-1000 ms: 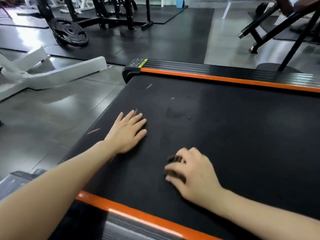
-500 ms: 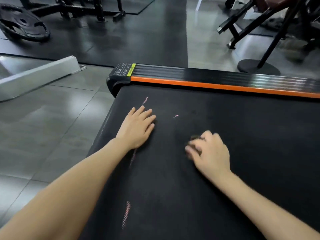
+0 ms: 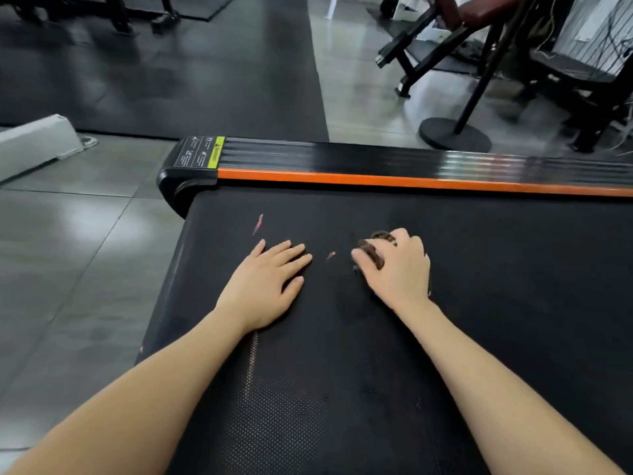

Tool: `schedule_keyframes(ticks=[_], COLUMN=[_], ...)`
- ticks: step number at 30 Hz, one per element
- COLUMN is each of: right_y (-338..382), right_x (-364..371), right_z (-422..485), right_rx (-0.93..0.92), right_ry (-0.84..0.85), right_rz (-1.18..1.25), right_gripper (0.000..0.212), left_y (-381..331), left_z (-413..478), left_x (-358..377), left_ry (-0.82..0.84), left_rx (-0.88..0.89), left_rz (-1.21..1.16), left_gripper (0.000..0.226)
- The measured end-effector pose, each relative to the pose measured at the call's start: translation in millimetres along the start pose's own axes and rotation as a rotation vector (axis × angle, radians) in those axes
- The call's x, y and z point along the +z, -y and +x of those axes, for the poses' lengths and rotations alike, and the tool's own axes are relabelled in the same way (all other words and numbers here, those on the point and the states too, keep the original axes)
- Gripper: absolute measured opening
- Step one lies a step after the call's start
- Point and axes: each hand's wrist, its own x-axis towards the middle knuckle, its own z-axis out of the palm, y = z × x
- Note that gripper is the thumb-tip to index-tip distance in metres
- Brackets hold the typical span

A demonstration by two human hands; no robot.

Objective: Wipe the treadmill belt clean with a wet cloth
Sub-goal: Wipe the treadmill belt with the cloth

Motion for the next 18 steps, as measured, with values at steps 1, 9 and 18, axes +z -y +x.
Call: schedule_keyframes(ticks=[1, 9, 18], right_y=[5, -19, -6], right_x=[-8, -20, 9], right_z=[-18, -42, 27], right_rx=[-0.058, -0.547, -0.014], right_ry=[0.004, 0.058, 0.025], right_rz=[-0.010, 0.075, 0.008], right_gripper=[0.051, 0.033, 0.026], left_y=[0, 1, -1], left_z=[-1, -2, 2], left_x=[0, 2, 5], left_ry=[-0.004, -0.008, -0.033], left_rx=[0.002, -0.041, -0.036], left_rz=[-0.001, 0.001, 0.072], left_gripper=[0.067, 0.066, 0.056])
